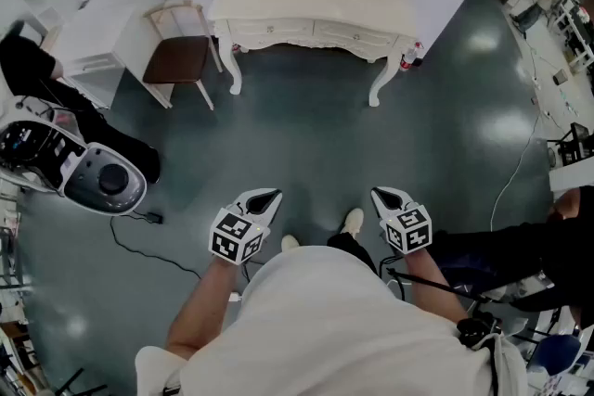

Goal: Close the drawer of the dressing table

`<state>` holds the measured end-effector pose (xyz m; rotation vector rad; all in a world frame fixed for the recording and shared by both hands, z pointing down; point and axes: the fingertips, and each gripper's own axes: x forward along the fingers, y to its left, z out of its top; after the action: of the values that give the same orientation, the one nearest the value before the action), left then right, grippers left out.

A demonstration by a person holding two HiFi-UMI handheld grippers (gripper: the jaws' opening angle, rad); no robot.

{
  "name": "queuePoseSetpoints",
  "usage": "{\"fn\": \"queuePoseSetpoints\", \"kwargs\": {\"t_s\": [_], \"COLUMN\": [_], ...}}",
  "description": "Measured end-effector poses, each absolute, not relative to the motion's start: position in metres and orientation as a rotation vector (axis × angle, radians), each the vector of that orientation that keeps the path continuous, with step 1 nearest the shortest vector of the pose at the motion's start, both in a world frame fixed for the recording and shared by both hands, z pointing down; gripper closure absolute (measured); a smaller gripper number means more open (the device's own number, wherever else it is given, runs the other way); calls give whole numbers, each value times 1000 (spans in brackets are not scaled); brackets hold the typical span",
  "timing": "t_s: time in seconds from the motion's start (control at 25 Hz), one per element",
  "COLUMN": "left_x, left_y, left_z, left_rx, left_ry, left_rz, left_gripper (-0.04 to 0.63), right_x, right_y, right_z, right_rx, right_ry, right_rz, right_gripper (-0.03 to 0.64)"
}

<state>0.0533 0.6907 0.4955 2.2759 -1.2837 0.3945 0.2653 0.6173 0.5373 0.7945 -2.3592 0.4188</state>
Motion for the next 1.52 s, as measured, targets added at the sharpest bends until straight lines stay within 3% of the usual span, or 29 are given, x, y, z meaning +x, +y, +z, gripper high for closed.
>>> {"fn": "queuePoseSetpoints", "kwargs": {"t_s": [0.48,0.96,1.04,1.2,1.52], "left_x": [76,91,102,109,44], "left_y": [647,523,498,466,369], "left_z": [503,476,477,486,498], "left_rx": [2259,2203,2208,2204,2247], "left_ry": [-1280,-1387,-1411,-1407,-1367], "left_rz": [425,506,495,491,480], "left_gripper": [592,592,592,592,592], "right_x": [281,270,280,284,237], "right_y": [584,436,411,376,287], "right_z": [542,530,537,555,568], "right_rx": [785,651,644,672,754], "right_ry": [-2364,-2463,-2477,-2468,-2429], "right_rz": [454,414,400,431,491], "right_gripper": [618,614,568,589,615]}}
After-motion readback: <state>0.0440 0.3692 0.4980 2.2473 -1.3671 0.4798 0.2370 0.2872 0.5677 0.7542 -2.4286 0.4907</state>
